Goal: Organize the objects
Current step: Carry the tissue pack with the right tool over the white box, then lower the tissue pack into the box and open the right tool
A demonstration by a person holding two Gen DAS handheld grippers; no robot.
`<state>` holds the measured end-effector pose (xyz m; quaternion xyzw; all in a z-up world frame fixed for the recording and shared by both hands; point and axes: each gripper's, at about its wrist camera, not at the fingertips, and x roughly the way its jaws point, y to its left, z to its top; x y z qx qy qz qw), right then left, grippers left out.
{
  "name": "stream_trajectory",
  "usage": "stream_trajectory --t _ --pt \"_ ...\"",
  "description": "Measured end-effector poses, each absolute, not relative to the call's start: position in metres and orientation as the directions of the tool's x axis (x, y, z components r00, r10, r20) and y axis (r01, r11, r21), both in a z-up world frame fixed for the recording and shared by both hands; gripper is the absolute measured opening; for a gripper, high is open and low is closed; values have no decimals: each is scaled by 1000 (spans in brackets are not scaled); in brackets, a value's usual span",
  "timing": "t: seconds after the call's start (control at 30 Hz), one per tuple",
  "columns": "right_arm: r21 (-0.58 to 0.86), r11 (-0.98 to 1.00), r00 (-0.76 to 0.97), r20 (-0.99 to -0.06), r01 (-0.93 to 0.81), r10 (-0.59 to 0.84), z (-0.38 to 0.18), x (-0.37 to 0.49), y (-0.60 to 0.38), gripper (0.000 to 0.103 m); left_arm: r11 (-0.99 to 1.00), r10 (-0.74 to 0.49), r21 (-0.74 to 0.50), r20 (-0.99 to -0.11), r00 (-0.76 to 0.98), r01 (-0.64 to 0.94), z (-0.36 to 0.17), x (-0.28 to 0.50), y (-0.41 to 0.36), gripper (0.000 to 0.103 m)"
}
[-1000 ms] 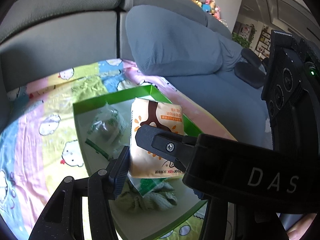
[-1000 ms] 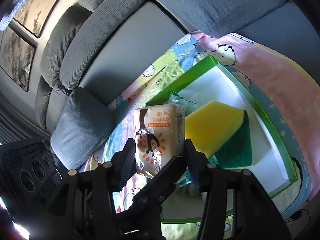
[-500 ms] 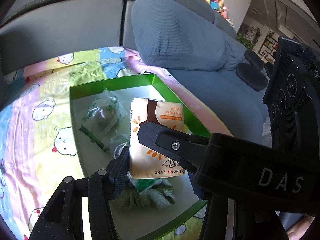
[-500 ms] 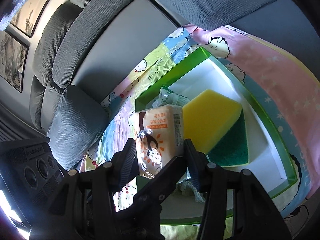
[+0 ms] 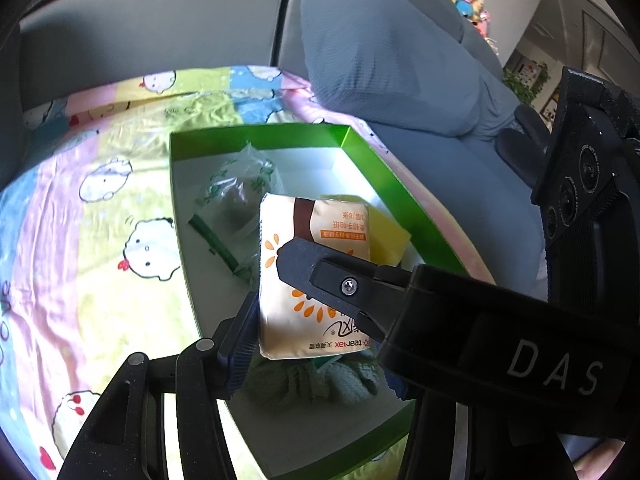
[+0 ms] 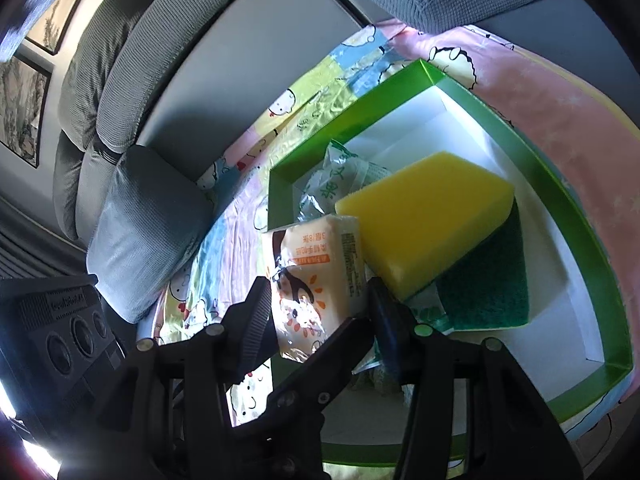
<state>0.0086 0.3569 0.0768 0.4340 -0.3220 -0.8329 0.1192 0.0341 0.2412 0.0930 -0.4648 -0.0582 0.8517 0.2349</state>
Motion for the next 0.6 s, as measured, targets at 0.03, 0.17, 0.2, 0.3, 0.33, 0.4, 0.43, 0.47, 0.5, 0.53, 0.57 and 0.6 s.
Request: stream_trajectory --t 0.03,0.17,0.2,0.3,0.33,0.4,0.43,0.47,0.5,0.53,0.57,0.6 --pt "637 -766 -592 -650 -84 -476 76 8 356 50 -882 456 -321 -766 -454 -344 92 34 241 54" --pt "628 -772 -587 -662 -97 -465 73 6 356 50 -882 456 -329 -777 -433 -339 86 30 241 54" --pt "625 -774 -586 -666 -102 -461 72 6 356 50 -882 455 -328 -780 -430 -339 84 30 241 54" --pt "612 -783 -579 -680 -112 -449 70 6 355 50 -886 445 -314 -782 -437 -341 83 30 243 54" --pt "609 -785 -578 -683 -113 -447 70 6 355 50 -886 446 -315 -782 -435 -341 83 30 243 54" --pt "604 -789 -579 -687 -117 -439 70 6 355 50 -885 446 -315 -785 -431 -342 82 31 243 54" --pt "602 -789 -579 -688 -121 -437 70 6 356 50 -885 445 -314 -786 -429 -343 81 30 244 54" --pt "601 -790 -578 -691 -125 -434 69 6 356 49 -886 444 -312 -787 -429 -344 81 31 244 54" --pt "597 -791 -576 -696 -131 -430 68 5 357 49 -886 443 -311 -788 -428 -344 79 31 245 54" --pt "594 -793 -574 -699 -136 -426 67 5 358 49 -886 442 -309 -789 -427 -345 78 31 245 54" --pt "595 -791 -573 -700 -139 -426 66 5 359 49 -887 440 -308 -790 -426 -345 77 31 246 55" --pt "597 -790 -573 -700 -141 -427 66 5 359 49 -886 441 -309 -791 -424 -345 76 31 247 55"
